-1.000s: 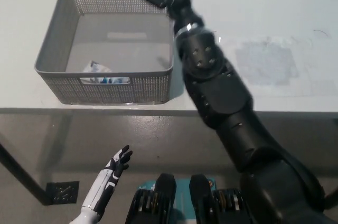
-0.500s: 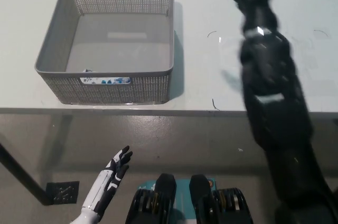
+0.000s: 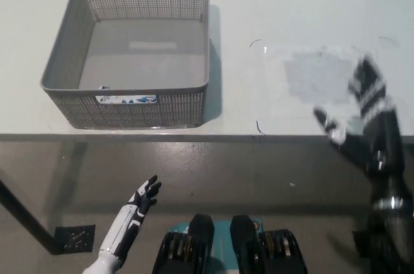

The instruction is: Use the right hand to pick up a shampoo and place it into a container on the left side

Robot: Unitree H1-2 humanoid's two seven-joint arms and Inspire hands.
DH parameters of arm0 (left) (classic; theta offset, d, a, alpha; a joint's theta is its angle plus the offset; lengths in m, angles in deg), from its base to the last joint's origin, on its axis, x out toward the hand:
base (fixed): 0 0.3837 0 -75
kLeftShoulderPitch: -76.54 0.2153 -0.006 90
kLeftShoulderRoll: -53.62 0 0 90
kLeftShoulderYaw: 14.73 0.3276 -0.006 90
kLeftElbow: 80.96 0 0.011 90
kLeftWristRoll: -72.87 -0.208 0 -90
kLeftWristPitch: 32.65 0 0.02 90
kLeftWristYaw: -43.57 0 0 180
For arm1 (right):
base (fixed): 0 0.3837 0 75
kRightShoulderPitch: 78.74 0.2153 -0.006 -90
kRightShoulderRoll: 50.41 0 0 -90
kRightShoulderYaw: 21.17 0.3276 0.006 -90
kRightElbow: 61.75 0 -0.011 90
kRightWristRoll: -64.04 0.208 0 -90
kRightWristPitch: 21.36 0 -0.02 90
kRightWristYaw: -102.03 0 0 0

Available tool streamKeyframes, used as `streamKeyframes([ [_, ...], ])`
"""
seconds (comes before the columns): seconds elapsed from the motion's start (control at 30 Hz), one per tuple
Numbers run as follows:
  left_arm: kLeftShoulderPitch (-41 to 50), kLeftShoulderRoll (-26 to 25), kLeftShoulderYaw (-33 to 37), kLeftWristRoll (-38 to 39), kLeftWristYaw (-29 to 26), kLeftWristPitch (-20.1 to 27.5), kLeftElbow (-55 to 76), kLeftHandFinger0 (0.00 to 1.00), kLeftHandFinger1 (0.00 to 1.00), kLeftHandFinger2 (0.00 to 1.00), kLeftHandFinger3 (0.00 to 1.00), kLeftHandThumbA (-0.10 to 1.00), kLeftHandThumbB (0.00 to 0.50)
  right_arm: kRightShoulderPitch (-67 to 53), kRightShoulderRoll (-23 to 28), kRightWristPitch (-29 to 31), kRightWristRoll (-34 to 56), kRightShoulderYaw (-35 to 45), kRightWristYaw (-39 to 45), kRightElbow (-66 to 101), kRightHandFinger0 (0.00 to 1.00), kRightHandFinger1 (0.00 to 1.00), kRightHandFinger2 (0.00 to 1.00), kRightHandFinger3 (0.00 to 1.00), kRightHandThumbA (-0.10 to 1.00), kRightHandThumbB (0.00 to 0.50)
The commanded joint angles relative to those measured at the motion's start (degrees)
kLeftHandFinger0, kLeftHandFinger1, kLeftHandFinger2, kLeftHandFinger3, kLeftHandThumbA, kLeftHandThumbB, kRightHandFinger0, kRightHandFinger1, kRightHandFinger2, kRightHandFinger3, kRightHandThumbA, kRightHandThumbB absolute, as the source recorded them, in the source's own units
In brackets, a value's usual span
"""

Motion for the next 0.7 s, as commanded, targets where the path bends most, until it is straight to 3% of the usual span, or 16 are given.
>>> streamKeyframes([
  [0.0, -1.19, -0.49, -0.73, 0.27, -0.14, -0.01, 0.99, 1.0, 1.0, 1.0, 1.0, 1.0, 0.278, -0.81, -0.56, 5.88, 1.01, -1.08, 3.31, -1.01, 0.95, 1.0, 1.0, 1.0, 0.81, 0.153],
  [0.1, -1.55, -0.61, -0.84, -0.27, -0.56, 0.27, 0.61, 1.0, 1.0, 1.0, 1.0, 1.0, 0.282, -3.39, -1.17, 6.43, 0.97, -1.55, 3.64, -2.23, 0.94, 1.0, 1.0, 1.0, 0.81, 0.19],
  [0.33, -2.59, -0.62, -1.05, -0.21, -0.76, 1.37, -0.91, 1.0, 1.0, 1.0, 1.0, 1.0, 0.271, -9.48, -0.82, 9.9, 0.08, -2.48, 4.94, -7.35, 0.94, 1.0, 1.0, 1.0, 0.82, 0.171],
  [0.53, -3.01, -0.53, -1.35, -0.35, -1.07, 1.63, -1.43, 1.0, 1.0, 1.0, 1.0, 1.0, 0.288, -11.04, -0.25, 8.72, 1.56, -1.98, 6.35, -9.31, 0.96, 1.0, 1.0, 1.0, 0.82, 0.163],
  [0.67, -2.59, -0.34, -1.36, -0.86, -1.4, 1.66, -1.38, 1.0, 1.0, 1.0, 1.0, 1.0, 0.27, -10.8, -0.53, 8.66, 2.69, -1.62, 7.07, -9.81, 0.96, 1.0, 1.0, 1.0, 0.79, 0.178],
])
